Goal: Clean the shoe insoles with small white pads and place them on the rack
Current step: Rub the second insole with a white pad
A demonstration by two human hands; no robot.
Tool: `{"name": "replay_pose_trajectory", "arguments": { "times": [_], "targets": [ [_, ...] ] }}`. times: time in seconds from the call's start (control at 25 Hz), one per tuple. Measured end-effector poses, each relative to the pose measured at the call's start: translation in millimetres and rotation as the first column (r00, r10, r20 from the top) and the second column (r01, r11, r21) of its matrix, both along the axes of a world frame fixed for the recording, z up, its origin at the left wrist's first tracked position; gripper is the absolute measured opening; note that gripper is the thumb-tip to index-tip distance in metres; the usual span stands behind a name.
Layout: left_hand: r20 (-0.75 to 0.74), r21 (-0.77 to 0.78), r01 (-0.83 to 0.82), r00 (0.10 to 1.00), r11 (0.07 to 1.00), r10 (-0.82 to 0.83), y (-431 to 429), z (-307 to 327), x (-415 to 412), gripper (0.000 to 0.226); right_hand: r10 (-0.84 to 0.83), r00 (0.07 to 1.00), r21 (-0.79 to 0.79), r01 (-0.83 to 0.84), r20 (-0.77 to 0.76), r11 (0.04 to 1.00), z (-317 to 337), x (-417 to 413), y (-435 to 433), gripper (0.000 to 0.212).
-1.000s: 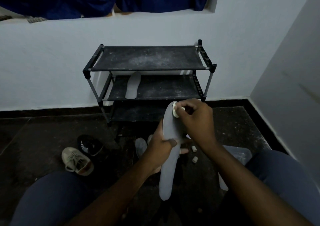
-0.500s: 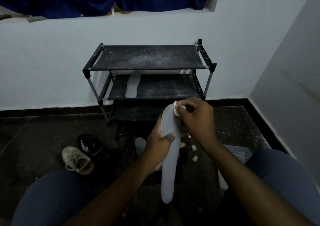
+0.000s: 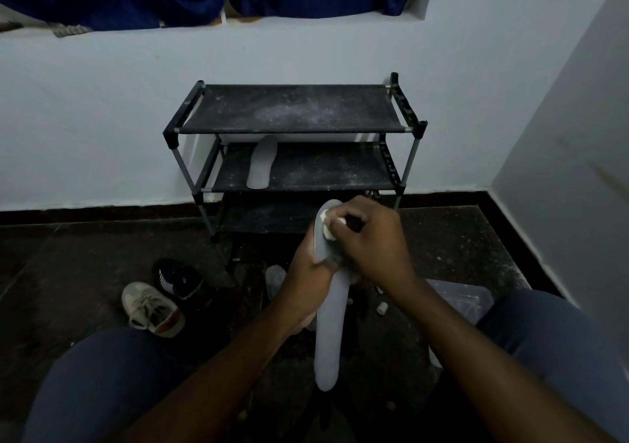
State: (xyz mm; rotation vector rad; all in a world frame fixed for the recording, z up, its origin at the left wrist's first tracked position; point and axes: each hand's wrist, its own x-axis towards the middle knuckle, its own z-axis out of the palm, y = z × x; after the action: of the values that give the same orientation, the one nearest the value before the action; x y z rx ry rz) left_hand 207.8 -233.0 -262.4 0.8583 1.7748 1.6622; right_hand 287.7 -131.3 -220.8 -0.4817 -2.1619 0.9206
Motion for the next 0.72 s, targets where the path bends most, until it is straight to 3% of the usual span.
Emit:
{"name": "replay_pose_trajectory", "arguments": {
  "times": [0.12,0.2,0.28,0.4,0.48,0.64,0.72],
  "targets": [
    [0.036,0.034,-0.004,0.999,0.999,0.002,0,-3,0,0.054,0.022,1.000,0.028,-0.023,0.012,0.999,-2,0,-2,0.011],
    [0.203,0.102,0.039,0.977,0.994,-0.059,3,-3,2,0.063,-0.101,0.994,-0.027,0.100,-0.030,0.995,-2,-2,10,0.010],
    [0.309,0.131,0.063,0.946,0.989,-0.101,4,-4,2,0.061,-0.122,0.991,-0.026,0.121,-0.049,0.992,1,-1,10,0.010],
    [0.194,0.024,0.071,0.978,0.997,-0.074,6,-5,-5,0.043,0.027,1.000,0.029,-0.028,0.011,0.999,0,0,-7,0.011],
    [0.075,-0.036,0.011,0.997,0.999,-0.009,4,-4,-2,0.039,0.030,0.999,0.038,-0.031,0.027,0.999,-1,1,-8,0.011],
    [0.357,0.022,-0.016,0.934,1.000,0.007,8,0,8,0.037,-0.149,0.988,-0.034,0.148,-0.045,0.988,1,3,16,0.010],
    [0.313,0.029,-0.017,0.950,0.999,0.007,8,0,6,0.032,-0.092,0.995,-0.015,0.092,-0.042,0.996,2,3,10,0.010]
  ]
}}
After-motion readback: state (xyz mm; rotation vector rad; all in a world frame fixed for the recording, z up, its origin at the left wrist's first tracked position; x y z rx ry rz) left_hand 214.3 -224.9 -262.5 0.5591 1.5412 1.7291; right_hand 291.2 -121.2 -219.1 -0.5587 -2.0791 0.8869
